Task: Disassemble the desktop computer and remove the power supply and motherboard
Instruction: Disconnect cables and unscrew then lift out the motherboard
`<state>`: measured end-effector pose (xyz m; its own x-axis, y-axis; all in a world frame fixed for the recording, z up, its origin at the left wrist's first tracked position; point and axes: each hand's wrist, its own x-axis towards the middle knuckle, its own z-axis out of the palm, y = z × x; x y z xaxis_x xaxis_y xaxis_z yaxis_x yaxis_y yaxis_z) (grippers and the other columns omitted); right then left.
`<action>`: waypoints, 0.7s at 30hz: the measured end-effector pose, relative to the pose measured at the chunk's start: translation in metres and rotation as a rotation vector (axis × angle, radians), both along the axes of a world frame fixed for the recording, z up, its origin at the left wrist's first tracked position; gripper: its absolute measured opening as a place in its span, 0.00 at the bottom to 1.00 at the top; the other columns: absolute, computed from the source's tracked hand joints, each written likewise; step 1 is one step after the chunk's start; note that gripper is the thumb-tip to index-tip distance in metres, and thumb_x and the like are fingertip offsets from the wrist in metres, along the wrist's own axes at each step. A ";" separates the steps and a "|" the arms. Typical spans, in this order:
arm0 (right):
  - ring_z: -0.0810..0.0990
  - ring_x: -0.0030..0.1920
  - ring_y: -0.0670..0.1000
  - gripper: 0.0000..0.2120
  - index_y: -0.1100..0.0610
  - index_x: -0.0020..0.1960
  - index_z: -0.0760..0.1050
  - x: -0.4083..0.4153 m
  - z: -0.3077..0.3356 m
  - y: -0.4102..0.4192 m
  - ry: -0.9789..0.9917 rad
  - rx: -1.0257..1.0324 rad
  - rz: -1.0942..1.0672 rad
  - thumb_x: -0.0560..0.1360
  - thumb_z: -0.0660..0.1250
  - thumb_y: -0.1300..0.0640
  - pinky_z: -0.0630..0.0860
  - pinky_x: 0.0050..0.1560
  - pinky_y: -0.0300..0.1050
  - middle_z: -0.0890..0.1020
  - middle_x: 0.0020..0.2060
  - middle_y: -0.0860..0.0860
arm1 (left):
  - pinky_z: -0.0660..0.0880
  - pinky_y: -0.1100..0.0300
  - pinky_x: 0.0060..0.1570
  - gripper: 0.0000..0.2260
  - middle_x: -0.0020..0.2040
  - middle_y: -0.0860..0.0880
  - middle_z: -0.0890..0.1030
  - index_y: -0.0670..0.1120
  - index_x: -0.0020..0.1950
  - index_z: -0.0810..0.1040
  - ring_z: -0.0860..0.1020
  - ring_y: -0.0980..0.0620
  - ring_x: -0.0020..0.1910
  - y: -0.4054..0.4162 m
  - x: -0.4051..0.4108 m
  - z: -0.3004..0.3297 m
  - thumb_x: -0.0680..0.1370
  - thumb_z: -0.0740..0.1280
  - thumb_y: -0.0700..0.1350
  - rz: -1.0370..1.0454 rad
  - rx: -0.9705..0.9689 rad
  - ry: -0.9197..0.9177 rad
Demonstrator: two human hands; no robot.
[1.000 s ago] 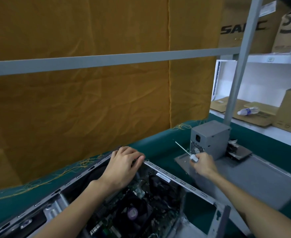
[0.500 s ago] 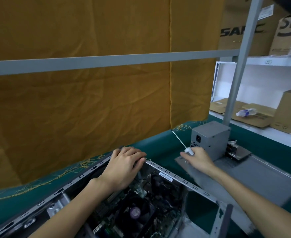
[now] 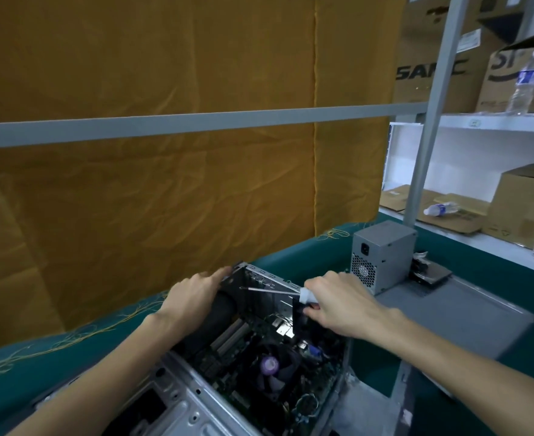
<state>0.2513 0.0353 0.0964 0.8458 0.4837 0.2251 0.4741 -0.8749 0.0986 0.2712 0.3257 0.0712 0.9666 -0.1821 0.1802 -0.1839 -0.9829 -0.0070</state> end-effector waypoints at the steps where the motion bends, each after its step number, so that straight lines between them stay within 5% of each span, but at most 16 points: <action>1: 0.81 0.45 0.60 0.16 0.53 0.41 0.67 0.001 0.000 0.000 0.002 0.001 -0.002 0.79 0.68 0.45 0.77 0.44 0.51 0.82 0.43 0.54 | 0.77 0.48 0.47 0.31 0.63 0.47 0.79 0.56 0.82 0.54 0.81 0.39 0.55 0.000 -0.001 0.000 0.82 0.57 0.37 -0.003 0.043 -0.006; 8: 0.72 0.36 0.54 0.23 0.50 0.37 0.63 0.031 -0.001 0.028 0.079 0.043 0.059 0.75 0.72 0.39 0.63 0.35 0.50 0.70 0.33 0.46 | 0.76 0.50 0.43 0.33 0.57 0.45 0.81 0.55 0.83 0.55 0.82 0.39 0.52 0.034 -0.016 -0.004 0.80 0.58 0.36 0.082 0.042 -0.037; 12: 0.74 0.39 0.55 0.24 0.52 0.39 0.65 0.053 0.005 0.059 0.114 0.043 0.084 0.73 0.74 0.37 0.70 0.37 0.52 0.73 0.38 0.49 | 0.76 0.51 0.40 0.27 0.55 0.46 0.83 0.53 0.80 0.63 0.83 0.40 0.50 0.057 -0.032 -0.007 0.82 0.60 0.38 0.177 -0.033 -0.069; 17: 0.75 0.42 0.51 0.23 0.53 0.41 0.70 0.055 0.006 0.075 0.153 0.286 0.075 0.71 0.75 0.37 0.74 0.42 0.51 0.70 0.44 0.48 | 0.76 0.50 0.47 0.10 0.52 0.46 0.75 0.46 0.57 0.79 0.77 0.42 0.50 0.036 -0.034 0.003 0.77 0.65 0.39 0.082 0.017 -0.256; 19: 0.74 0.35 0.44 0.21 0.52 0.37 0.69 0.052 0.007 0.080 0.175 0.548 0.080 0.73 0.75 0.40 0.71 0.37 0.45 0.74 0.38 0.46 | 0.77 0.48 0.48 0.07 0.53 0.45 0.78 0.46 0.53 0.80 0.79 0.41 0.51 0.021 -0.026 0.001 0.80 0.62 0.42 -0.080 -0.158 -0.127; 21: 0.75 0.26 0.43 0.19 0.53 0.36 0.68 0.051 0.009 0.089 0.308 0.755 0.062 0.77 0.72 0.44 0.71 0.30 0.41 0.75 0.26 0.46 | 0.77 0.48 0.53 0.10 0.53 0.42 0.81 0.43 0.54 0.80 0.80 0.40 0.54 0.011 -0.014 -0.003 0.83 0.60 0.43 -0.151 -0.246 0.187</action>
